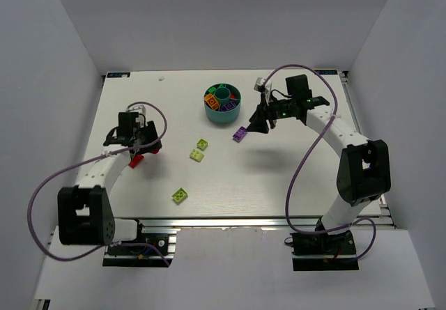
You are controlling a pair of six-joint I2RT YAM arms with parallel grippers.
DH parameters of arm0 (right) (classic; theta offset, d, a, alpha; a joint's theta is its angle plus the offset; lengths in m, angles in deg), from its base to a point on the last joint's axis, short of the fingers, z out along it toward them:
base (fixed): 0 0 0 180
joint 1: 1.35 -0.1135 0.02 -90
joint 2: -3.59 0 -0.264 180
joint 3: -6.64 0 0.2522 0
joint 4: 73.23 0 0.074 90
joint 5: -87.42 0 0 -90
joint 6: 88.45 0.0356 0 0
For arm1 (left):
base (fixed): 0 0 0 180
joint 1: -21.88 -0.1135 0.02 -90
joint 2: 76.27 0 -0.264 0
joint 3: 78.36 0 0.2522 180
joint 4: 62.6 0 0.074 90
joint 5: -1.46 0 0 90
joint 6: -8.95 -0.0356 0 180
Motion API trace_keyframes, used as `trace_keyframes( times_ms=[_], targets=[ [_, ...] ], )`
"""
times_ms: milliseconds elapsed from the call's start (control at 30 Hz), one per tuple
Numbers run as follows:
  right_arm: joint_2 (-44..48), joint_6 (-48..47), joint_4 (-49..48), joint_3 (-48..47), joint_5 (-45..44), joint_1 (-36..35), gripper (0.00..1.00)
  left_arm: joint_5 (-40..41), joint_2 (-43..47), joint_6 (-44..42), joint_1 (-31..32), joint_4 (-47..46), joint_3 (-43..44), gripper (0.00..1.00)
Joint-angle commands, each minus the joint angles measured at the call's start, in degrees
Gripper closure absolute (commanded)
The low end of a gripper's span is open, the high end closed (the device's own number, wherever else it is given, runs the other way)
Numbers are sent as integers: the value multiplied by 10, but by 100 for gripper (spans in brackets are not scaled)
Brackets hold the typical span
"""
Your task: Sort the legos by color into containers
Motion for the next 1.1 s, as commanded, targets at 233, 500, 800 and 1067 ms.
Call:
trace_keyframes(
  times_ms=[233,500,800,1067],
  targets=[
    [-71,352,24,-111,132,-68,30,-308,186,140,78,-348,-119,73],
    [-7,137,-46,-94,179,-76,11,-432,145,335,112,-564,-165,73],
    [69,-336,-61,22,196,-82,11,-570,41,570,140,-821,-147,73],
    [55,-179,-133,-26,126,-85,11,-359,80,123,210,-262,-17,74]
  ],
)
